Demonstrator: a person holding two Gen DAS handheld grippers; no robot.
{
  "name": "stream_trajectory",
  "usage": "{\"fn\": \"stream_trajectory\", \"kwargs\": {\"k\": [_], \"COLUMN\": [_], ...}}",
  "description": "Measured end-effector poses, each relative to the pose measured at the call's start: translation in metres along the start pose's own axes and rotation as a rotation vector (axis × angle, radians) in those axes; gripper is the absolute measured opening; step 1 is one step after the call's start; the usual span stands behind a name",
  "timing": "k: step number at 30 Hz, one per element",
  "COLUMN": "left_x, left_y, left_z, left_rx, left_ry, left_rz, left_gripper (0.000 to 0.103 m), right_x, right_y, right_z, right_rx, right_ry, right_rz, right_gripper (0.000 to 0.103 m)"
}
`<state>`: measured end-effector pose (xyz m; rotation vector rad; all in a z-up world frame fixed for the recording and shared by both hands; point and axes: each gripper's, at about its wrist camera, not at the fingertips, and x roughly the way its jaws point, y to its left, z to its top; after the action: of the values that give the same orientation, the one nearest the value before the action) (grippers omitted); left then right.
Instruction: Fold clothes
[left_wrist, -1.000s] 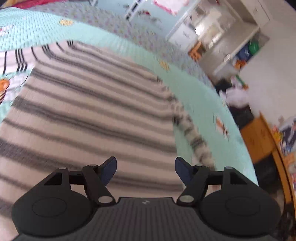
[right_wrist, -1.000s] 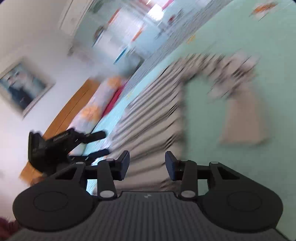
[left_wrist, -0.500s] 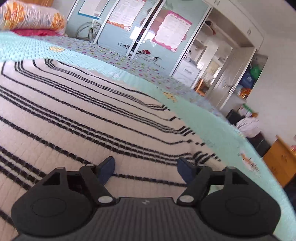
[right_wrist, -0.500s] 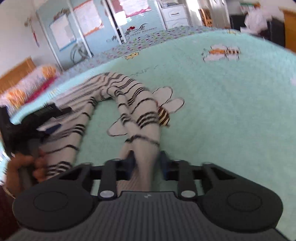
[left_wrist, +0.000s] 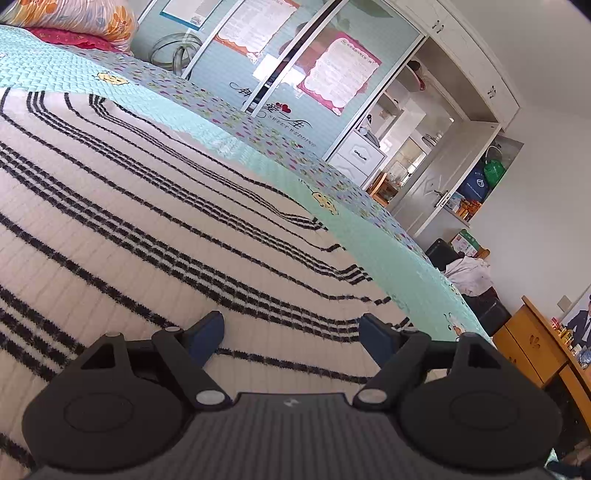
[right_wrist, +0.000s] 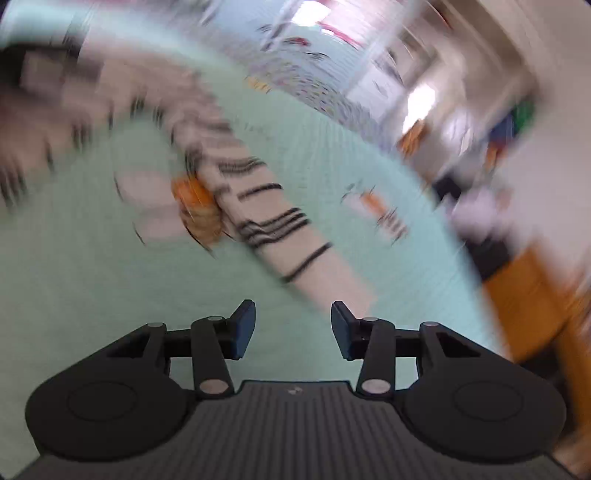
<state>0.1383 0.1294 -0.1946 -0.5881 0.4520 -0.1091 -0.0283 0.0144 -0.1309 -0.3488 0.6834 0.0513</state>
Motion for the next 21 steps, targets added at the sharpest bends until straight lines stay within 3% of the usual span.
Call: {"fn": "stream_trajectory", "kwargs": {"k": [2,3,6,8,10,13,16,19,21], "left_x": [0.001,0.002,0.002,0.003,0.003,0.003,0.003,0.004,0.004], "left_y": [0.000,0.000,0.001,0.002,0.002,0.002,0.002,0.003,0.004], "left_z": [0.000,0.000,0.000,0.000,0.000,-0.001,-0.001,-0.001,-0.001], "left_rx": [0.000,-0.002,-0.007,-0.008,-0.008,-0.011,-0.012,-0.015,-0.016], "left_ry": [0.001,0.001,0.000,0.000,0.000,-0.001,-0.001,-0.001,-0.002], "left_rz": [-0.001,-0.003,-0.009,-0.010,-0.012,-0.016,-0.021,-0.028,-0.030], "left_gripper": [0.084,0.084,0.084,0.084,0.085,0.085,0.086,0.087,0.087], "right_x": [-0.009,-0.001,0.024,0.050,0.088,0.137,0.177,0.206,0.213], "right_y": [-0.027,-0.034,-0.043,-0.049,-0.050,-0.036,-0.018,-0.004,-0.006], "right_z": [0.003,0.005,0.025,0.045,0.073,0.113,0.140,0.149,0.145], "right_rx": [0.378,0.501,0.622,0.599,0.467,0.239,0.141,0.115,0.189], "right_ry": [-0.039,-0.047,-0.138,-0.208,-0.199,-0.165,-0.124,-0.035,-0.009], "right_rz": [0.273,0.381,0.388,0.368,0.406,0.373,0.422,0.429,0.460], "right_gripper": [0.045,0.045,0.047,0.052,0.053,0.053,0.054,0.054,0.060]}}
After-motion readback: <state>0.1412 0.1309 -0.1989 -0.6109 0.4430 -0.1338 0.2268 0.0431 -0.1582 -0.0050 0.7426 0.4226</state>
